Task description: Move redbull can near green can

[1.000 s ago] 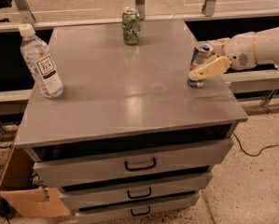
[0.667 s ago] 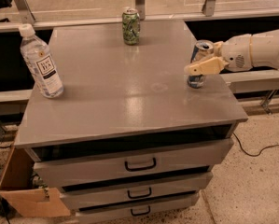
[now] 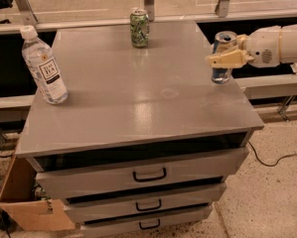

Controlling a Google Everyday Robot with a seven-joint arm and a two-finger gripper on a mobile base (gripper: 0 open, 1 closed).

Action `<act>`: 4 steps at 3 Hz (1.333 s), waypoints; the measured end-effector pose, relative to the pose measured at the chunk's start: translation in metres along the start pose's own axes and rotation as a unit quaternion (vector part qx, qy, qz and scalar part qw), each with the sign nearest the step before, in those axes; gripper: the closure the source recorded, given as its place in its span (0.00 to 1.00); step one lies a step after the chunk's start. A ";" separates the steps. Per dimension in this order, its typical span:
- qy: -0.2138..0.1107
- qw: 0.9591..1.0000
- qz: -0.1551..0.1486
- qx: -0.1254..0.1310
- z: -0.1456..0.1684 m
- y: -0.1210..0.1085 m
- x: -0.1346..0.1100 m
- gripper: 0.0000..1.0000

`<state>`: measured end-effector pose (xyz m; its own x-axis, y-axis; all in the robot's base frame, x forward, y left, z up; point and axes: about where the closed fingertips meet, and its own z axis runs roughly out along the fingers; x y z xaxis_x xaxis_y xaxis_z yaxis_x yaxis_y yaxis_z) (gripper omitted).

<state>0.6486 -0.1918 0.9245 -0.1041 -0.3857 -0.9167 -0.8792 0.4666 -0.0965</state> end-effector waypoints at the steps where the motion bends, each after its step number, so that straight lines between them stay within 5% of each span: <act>1: -0.034 0.999 -0.022 0.016 -0.028 -0.013 -0.040 1.00; 2: -0.034 0.999 -0.022 0.016 -0.028 -0.013 -0.040 1.00; 4: -0.100 0.995 -0.012 0.017 0.054 -0.053 -0.052 1.00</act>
Offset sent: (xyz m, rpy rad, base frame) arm 0.0009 -0.0109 0.0369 0.0300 -0.0578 -0.0040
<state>0.7257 -0.1538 0.9563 0.0139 -0.2334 -0.9723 -0.8638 0.4869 -0.1292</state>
